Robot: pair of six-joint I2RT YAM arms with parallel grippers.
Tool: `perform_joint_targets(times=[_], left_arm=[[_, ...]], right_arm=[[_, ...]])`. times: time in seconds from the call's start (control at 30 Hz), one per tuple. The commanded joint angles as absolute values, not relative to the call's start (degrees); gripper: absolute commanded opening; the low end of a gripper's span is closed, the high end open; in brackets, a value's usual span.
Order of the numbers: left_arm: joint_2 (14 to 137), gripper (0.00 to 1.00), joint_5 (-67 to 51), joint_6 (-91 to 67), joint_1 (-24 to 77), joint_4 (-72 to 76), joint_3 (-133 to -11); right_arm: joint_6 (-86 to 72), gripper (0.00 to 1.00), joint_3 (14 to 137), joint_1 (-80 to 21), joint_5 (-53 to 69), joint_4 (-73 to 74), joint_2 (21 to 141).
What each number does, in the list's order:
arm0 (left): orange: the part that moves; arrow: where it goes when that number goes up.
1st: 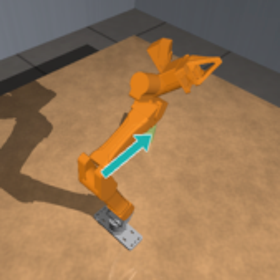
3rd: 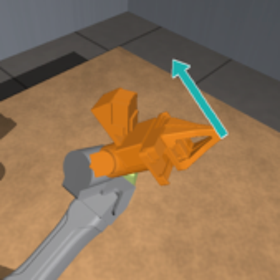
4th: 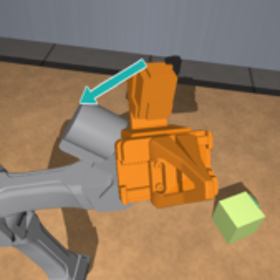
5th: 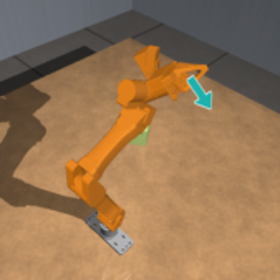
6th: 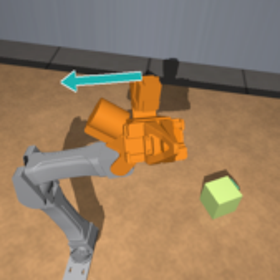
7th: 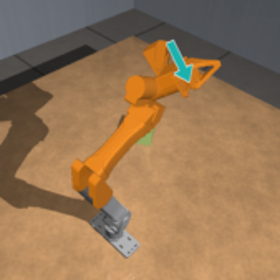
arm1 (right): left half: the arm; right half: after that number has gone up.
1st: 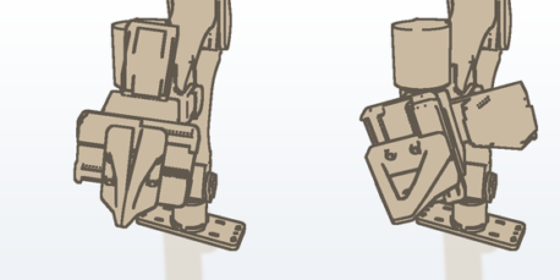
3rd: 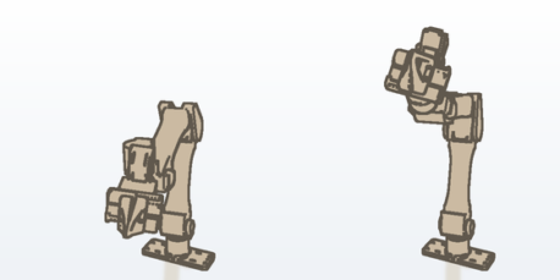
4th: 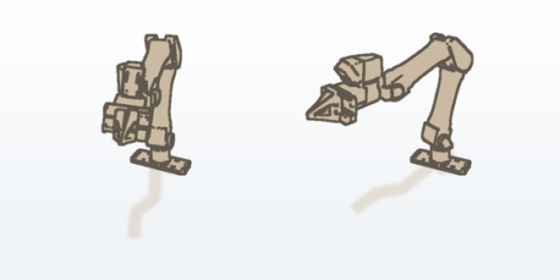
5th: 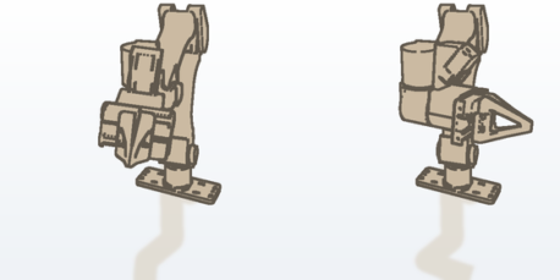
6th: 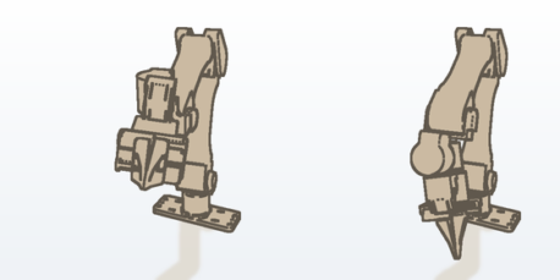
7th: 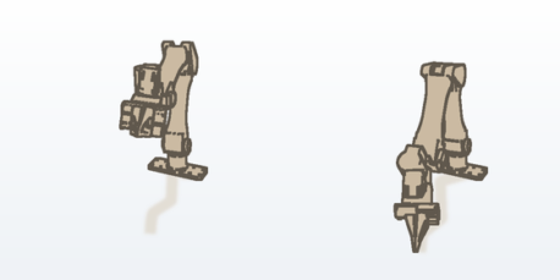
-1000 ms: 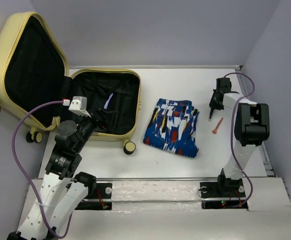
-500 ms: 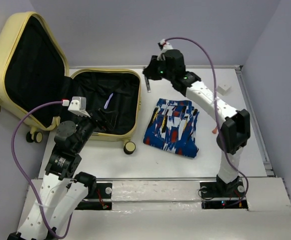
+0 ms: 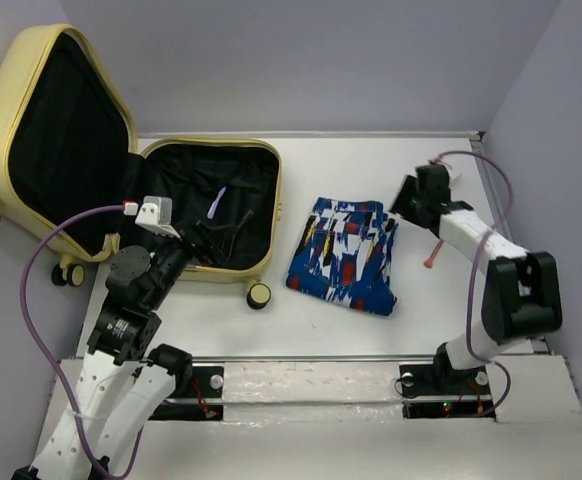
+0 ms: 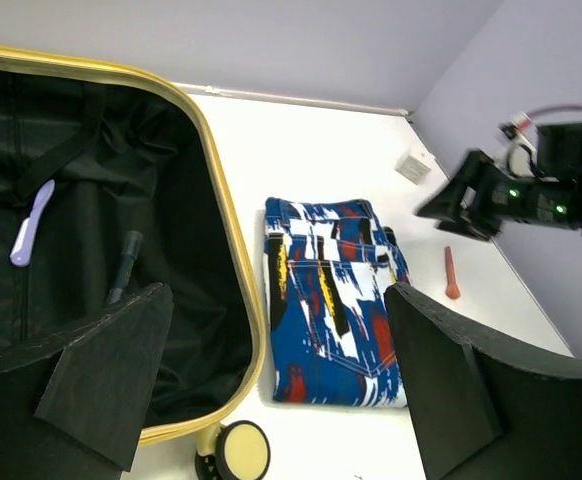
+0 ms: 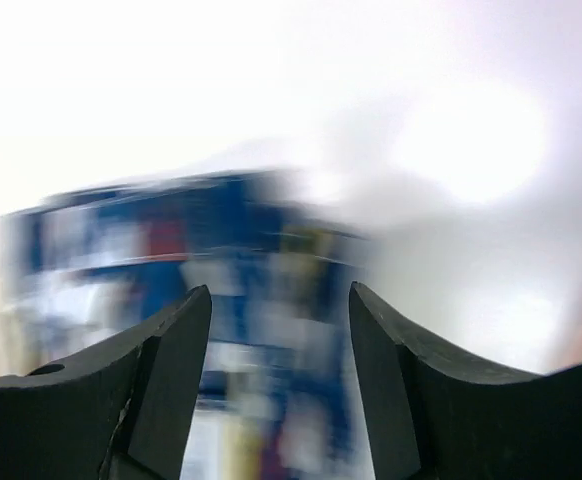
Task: Pack the luggage
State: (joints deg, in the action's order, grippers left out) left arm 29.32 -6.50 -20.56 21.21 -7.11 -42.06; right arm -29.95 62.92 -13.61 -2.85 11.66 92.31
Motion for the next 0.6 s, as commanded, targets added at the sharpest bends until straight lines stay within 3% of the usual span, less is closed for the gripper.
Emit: perform_joint_targets(times=[0.0, 0.17, 0.57], left_arm=[[28.6, 0.99, -7.4, -19.5, 23.2, -4.7, -44.3], [27.7, 0.99, -6.2, -19.2, 25.0, -4.7, -44.3], [25.3, 0.99, -4.2, -18.8, 28.0, -5.6, -44.9]], right_arm=[[-30.1, 0.61, 51.4, -6.0, -18.1, 15.4, 79.0], [-30.4, 0.59, 47.3, -0.8, -19.4, 17.8, 81.3], [-29.4, 0.49, 51.4, 2.9, -16.4, 19.4, 92.8]])
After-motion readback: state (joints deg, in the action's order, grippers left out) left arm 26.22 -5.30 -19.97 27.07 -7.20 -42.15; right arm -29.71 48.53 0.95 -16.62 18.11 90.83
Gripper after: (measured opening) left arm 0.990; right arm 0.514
